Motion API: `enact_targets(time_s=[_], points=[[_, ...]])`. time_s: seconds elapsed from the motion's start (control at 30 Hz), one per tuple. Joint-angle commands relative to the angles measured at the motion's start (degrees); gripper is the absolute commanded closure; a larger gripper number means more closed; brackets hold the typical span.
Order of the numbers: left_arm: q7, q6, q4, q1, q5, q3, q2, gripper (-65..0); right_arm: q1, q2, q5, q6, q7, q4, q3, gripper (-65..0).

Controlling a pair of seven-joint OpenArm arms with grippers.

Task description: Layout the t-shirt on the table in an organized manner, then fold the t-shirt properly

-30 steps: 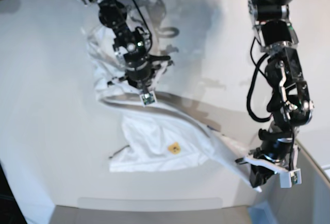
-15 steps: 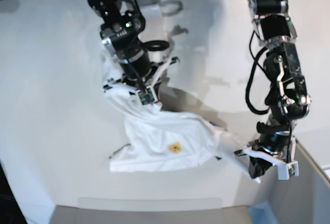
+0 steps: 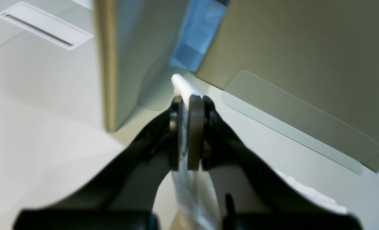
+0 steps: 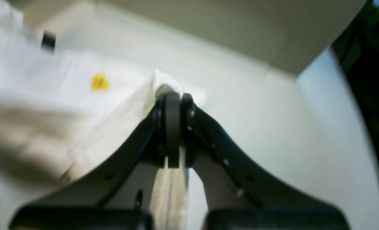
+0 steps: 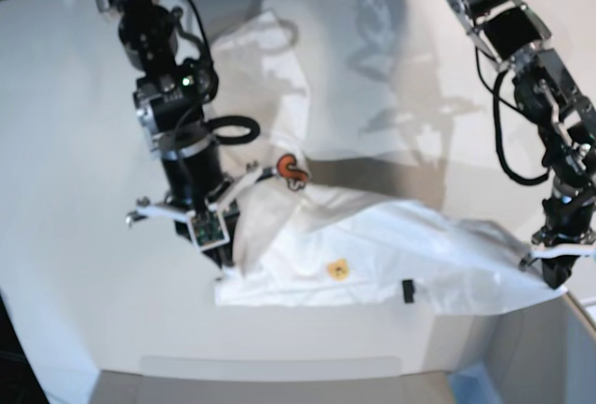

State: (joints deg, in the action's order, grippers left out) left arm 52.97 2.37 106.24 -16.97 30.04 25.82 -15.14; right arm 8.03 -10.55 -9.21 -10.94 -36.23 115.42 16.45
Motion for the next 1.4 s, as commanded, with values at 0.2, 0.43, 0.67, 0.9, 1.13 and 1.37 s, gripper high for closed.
enact_targets(time_s=[0.2, 0.43, 0.67, 0.9, 1.13, 1.37], points=[[-4.93, 0.05, 3.70, 0.14, 4.20, 7.71, 0.15, -2.7, 12.41, -1.10, -0.68, -0.53, 18.07, -0.03, -0.58, 0.0], [-11.96, -0.04, 9.76, -1.80, 15.54, 11.93, -0.03, -2.7, 20.85, -0.40, -0.68, -6.69, 30.03, -0.82, -5.50, 0.0], [-18.82, -0.22, 10.38, -3.12, 37.96, 21.17, 0.32, -2.7, 23.92, 2.94, -0.41, -9.06, 36.27, -0.65, -18.07, 0.0], [-18.73, -0.13, 10.64, 1.46, 54.96, 30.31, 3.40, -2.7, 20.58, 2.15, 14.18, -9.06, 43.74, -0.47, -26.86, 0.0], [-15.65, -0.04, 10.73, 6.11, 54.96, 36.11, 3.49, -2.7, 17.24, -0.22, 20.95, -9.06, 46.82, 0.23, -25.55, 0.0], [-10.46, -0.04, 10.73, 9.54, 54.96, 41.12, 2.08, -2.8, 10.74, -2.07, 20.95, -8.71, 51.22, 0.23, -19.39, 0.0]])
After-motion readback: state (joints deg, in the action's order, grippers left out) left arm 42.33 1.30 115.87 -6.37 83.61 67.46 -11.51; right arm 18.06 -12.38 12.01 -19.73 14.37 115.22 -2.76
